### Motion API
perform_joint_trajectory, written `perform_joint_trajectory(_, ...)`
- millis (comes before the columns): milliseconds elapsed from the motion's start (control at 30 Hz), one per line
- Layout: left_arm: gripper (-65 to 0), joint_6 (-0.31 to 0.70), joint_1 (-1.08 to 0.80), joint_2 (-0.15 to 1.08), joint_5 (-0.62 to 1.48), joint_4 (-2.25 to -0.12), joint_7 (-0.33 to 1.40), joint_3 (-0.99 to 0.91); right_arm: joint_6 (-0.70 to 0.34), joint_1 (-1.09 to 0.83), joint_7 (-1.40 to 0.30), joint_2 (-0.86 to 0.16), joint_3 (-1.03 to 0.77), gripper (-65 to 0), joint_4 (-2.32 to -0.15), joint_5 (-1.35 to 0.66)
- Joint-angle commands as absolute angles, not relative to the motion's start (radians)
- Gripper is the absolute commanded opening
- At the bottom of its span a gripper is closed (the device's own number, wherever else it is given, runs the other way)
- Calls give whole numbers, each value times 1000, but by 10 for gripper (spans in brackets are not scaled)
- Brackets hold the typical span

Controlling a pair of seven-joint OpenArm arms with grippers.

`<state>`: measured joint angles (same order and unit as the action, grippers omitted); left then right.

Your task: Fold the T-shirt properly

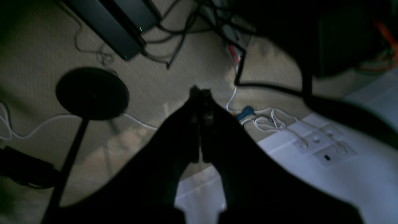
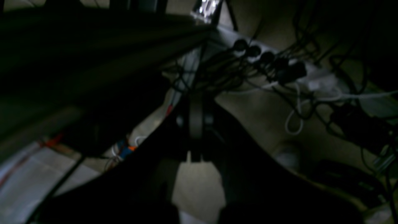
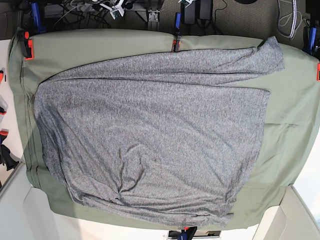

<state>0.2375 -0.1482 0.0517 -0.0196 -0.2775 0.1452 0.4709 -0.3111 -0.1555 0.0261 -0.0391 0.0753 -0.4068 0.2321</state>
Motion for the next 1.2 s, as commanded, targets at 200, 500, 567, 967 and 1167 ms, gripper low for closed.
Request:
perform_joint_trajectory(200,-650,247,-187,54,-122,-278,124,470,-321,-192,30,-65,77,-650,-416,228)
perform_joint_trajectory(500,-519,255,-218,71,-147,-429,354,470,-427,-210,30,-89,77,-346,-459,228)
perform_joint_trajectory(567,-473,258,-261,97,-146,-509,355,470,-450,-238,30,-98,77,-346,-481,228)
perform_joint_trajectory(967,-467,236,-609,299,-90,-1152,351,470,-527,-539,29,-195,77,-346,-947,29)
perform_joint_trajectory(1167,-430,186,-744,384,-91,-1449,368,458,-527,-722,17,-263,57,-346,-1284,-48)
